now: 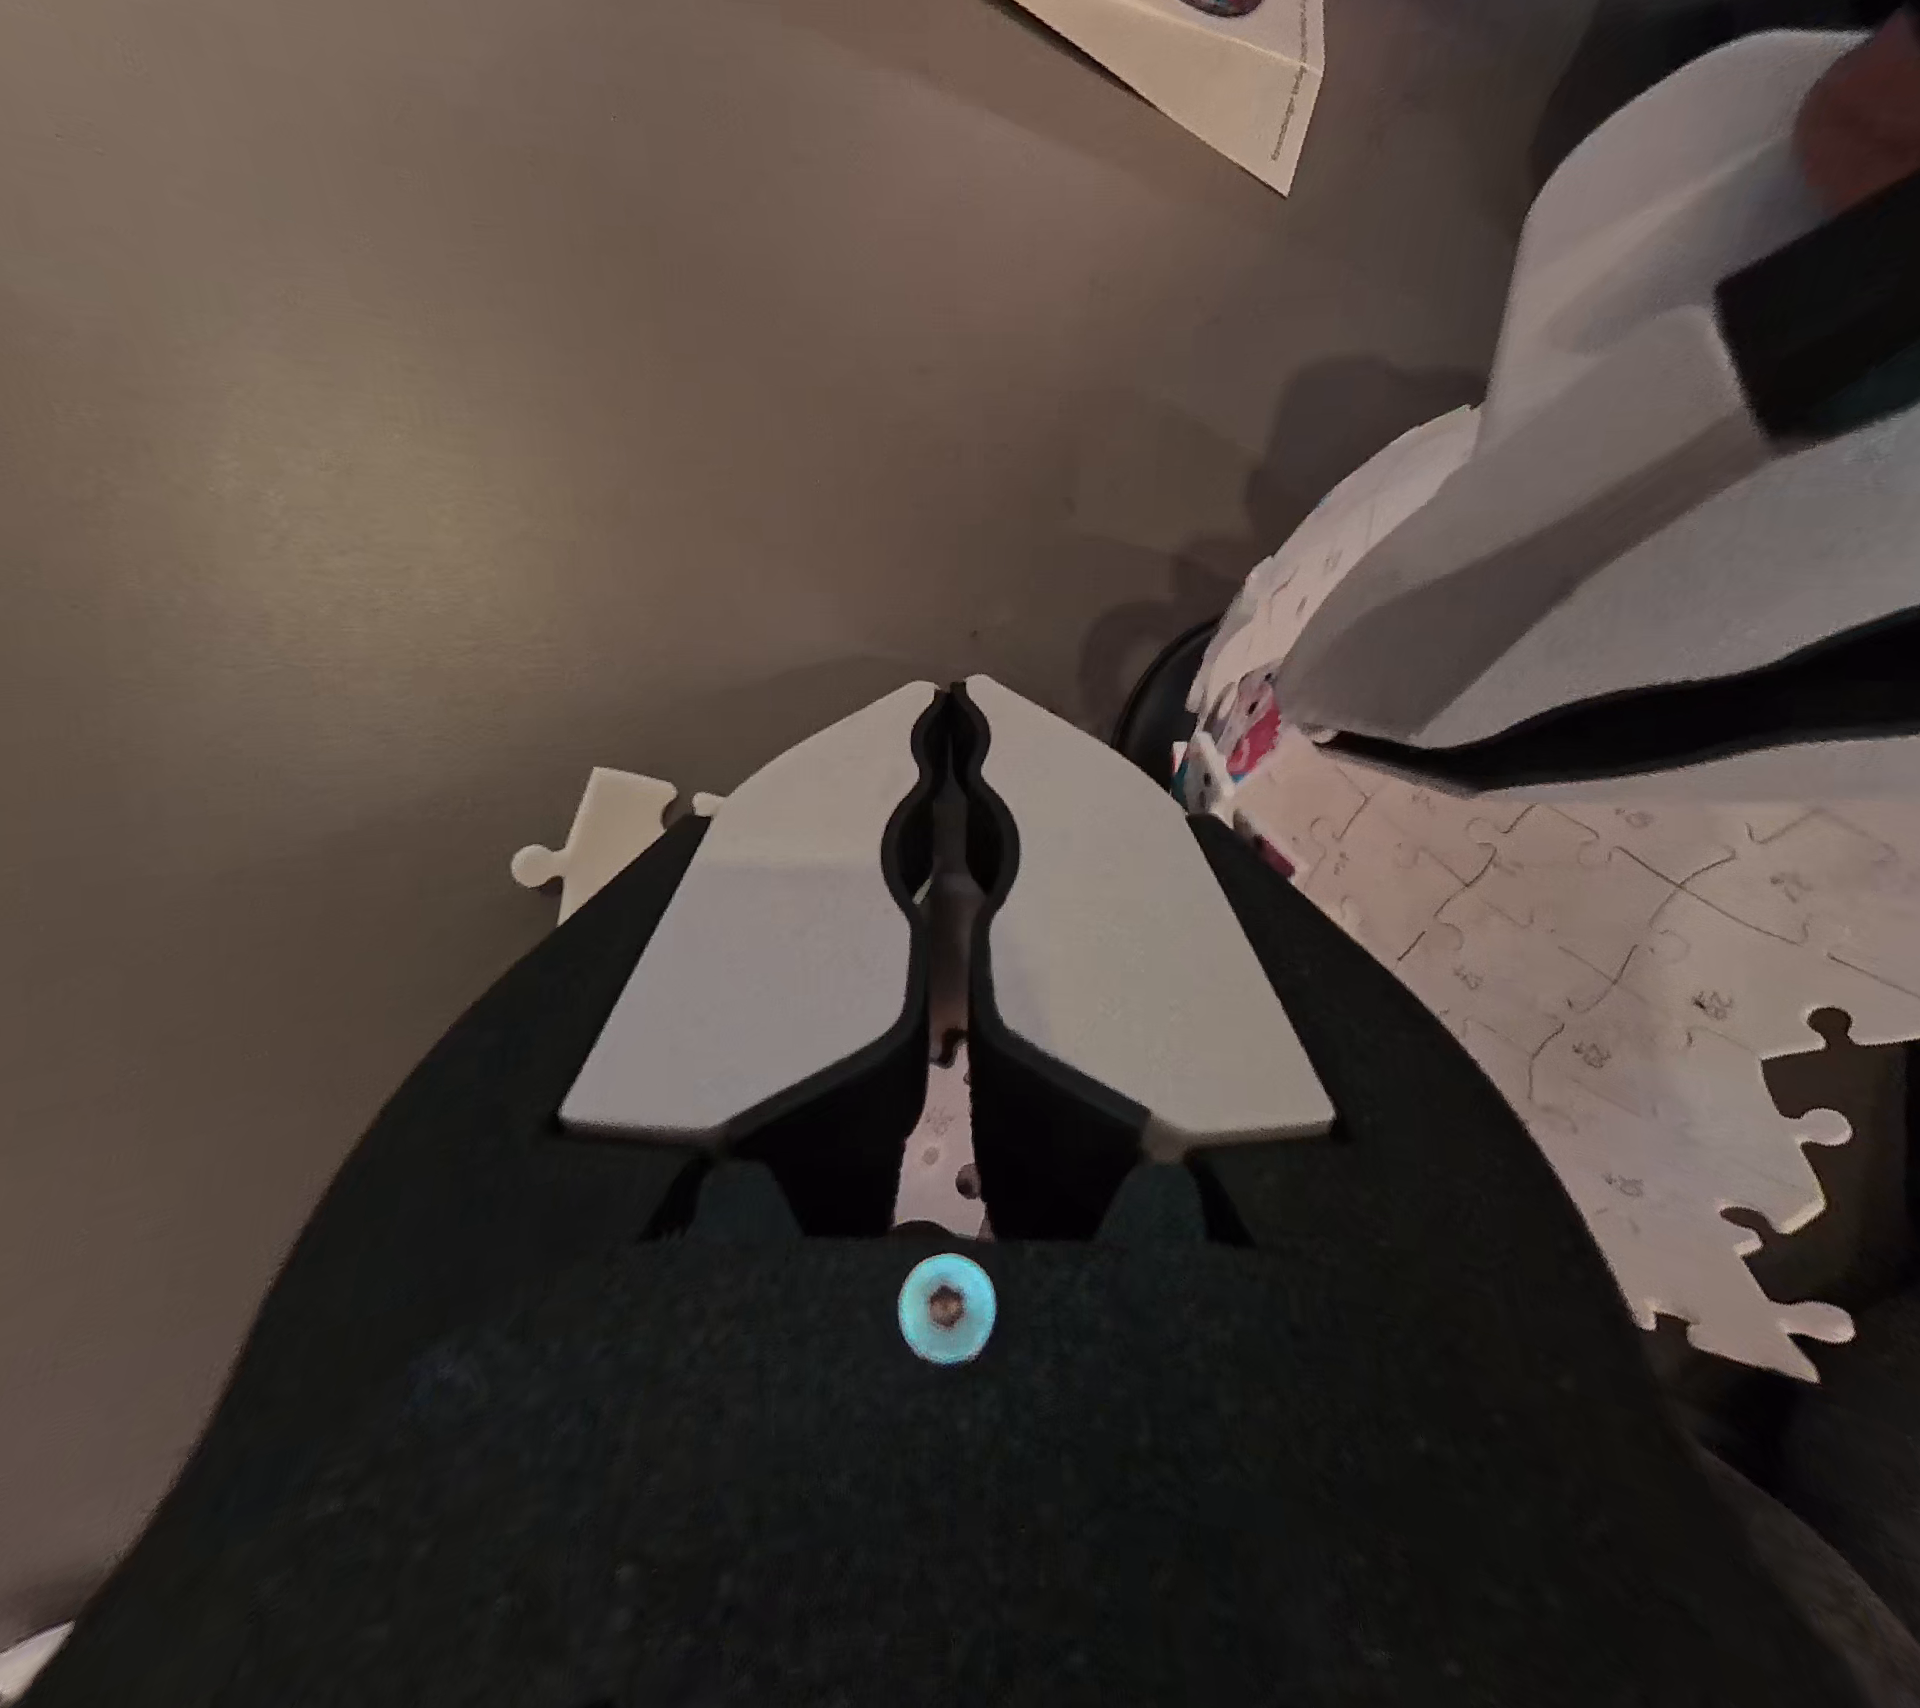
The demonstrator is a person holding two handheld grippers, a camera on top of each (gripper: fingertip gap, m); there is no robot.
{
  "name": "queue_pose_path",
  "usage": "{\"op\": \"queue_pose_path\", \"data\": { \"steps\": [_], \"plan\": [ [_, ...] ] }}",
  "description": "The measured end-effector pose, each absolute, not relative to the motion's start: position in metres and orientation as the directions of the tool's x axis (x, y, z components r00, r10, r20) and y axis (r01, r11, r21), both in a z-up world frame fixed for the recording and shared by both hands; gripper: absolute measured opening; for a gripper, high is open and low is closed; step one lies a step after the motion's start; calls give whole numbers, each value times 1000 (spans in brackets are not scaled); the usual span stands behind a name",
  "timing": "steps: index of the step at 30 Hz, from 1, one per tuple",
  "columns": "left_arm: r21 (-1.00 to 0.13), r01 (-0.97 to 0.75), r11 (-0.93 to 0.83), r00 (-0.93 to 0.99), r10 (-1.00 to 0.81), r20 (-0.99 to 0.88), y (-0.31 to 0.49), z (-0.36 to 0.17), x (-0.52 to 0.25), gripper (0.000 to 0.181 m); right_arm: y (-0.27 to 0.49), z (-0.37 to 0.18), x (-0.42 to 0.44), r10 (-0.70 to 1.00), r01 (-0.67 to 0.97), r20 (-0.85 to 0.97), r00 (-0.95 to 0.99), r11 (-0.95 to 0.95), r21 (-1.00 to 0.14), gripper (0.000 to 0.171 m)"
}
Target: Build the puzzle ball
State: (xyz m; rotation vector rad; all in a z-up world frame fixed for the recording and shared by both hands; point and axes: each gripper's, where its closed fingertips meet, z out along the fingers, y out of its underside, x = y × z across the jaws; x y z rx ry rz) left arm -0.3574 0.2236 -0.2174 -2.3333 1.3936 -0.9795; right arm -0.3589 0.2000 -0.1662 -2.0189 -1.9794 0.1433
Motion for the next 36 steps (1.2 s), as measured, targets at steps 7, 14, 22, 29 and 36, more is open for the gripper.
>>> {"op": "queue_pose_path", "data": {
  "steps": [7, 14, 22, 29, 36],
  "plan": [
    [-515, -682, -520, 331, -846, 417, 224, -217, -360, 0, 204, -169, -359, 985, 966, 161, 60, -17, -258, 3],
    [-508, -693, -512, 307, -847, 434, 218, -217, -357, 0, 207, -171, -359, 979, 971, 199, 51, -2, -238, 4],
    [-506, -685, -524, 319, -840, 439, 220, -217, -361, 0, 210, -173, -362, 973, 973, 226, 38, 16, -230, 4],
    [-503, -684, -528, 328, -839, 435, 221, -217, -362, 0, 213, -173, -363, 969, 973, 246, 24, 34, -228, 7],
    [-504, -680, -532, 325, -835, 444, 221, -217, -362, 0, 215, -171, -363, 965, 973, 262, 13, 49, -227, 13]
  ]
}}
